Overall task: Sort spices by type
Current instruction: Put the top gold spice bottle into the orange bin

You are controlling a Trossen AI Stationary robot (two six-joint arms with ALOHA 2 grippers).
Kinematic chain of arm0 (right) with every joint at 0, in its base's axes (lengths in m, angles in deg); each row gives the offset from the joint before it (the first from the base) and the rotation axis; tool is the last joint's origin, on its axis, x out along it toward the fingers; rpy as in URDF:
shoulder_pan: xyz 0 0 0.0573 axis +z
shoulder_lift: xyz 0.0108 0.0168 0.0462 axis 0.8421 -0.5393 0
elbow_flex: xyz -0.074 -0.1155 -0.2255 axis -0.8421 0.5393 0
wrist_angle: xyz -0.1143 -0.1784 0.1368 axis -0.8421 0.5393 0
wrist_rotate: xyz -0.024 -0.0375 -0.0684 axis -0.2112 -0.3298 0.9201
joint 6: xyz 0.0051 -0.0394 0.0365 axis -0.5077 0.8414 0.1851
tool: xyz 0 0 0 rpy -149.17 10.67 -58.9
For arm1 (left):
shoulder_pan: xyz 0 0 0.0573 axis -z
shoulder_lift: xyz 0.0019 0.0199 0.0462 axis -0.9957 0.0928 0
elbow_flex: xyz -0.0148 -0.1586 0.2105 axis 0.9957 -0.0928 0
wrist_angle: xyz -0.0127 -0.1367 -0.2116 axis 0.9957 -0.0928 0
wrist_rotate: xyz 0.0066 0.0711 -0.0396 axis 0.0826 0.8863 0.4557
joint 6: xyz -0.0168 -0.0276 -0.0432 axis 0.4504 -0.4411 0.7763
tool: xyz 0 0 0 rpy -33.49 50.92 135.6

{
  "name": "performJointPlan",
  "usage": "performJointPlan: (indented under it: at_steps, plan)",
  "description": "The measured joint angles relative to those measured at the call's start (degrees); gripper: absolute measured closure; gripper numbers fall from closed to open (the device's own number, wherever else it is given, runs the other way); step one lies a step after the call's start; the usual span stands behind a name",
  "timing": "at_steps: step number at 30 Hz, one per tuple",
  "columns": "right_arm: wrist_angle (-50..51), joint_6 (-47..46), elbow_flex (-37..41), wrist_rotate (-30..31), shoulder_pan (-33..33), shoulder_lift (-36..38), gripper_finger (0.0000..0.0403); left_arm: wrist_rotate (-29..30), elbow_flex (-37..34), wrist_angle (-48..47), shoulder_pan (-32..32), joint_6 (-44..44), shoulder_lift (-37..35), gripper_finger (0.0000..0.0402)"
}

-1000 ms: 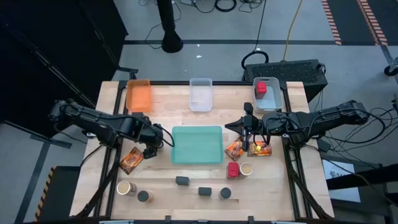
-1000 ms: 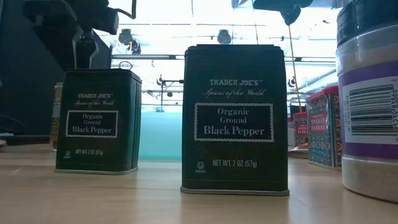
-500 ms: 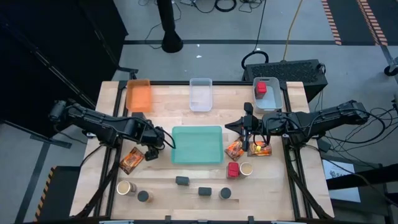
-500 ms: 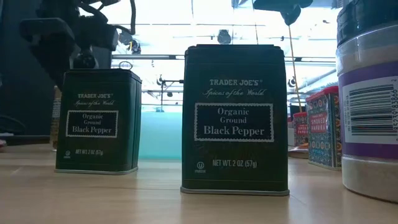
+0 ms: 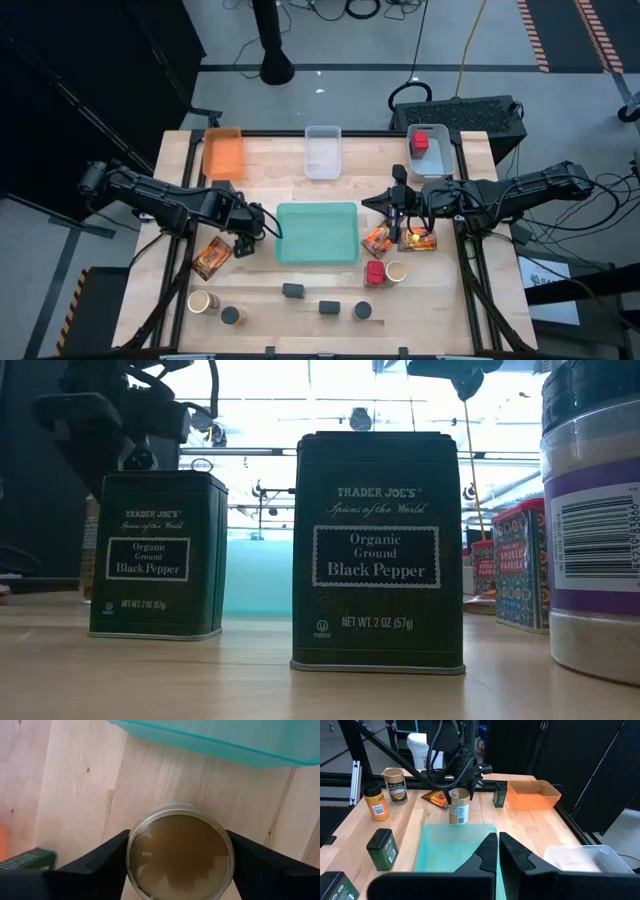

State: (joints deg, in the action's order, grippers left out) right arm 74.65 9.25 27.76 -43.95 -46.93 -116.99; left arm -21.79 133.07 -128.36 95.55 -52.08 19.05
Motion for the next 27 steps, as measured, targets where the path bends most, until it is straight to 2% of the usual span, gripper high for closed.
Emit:
performJointPlan:
  at_steps: [6,10,14,19,27]
  plan:
    - [0.00,-0.01,0.00,0.00,0.00,0.00,0.0403,-0.02,1.28,-1.35,0.02,-0.48,0.00,0.0120]
    - [-0.01,0.03,0.00,0.00,0.00,0.00,0.0403,-0.02,5.19,-2.69,0.00,-2.11,-1.24,0.0120]
    - [-0.11,0.07,-0.01,0.02,0.00,0.00,0.0403,1.60,10.38,-8.16,-1.84,-3.27,-2.51,0.0120]
    - [-0.39,0.22,0.00,0.02,0.00,0.00,0.0403,12.32,16.11,-16.92,-8.14,-3.01,-2.82,0.0120]
    - [-0.39,0.02,0.00,0.02,-1.36,0.00,0.0403,15.72,21.41,-21.09,-25.11,-7.69,-3.01,0.0120]
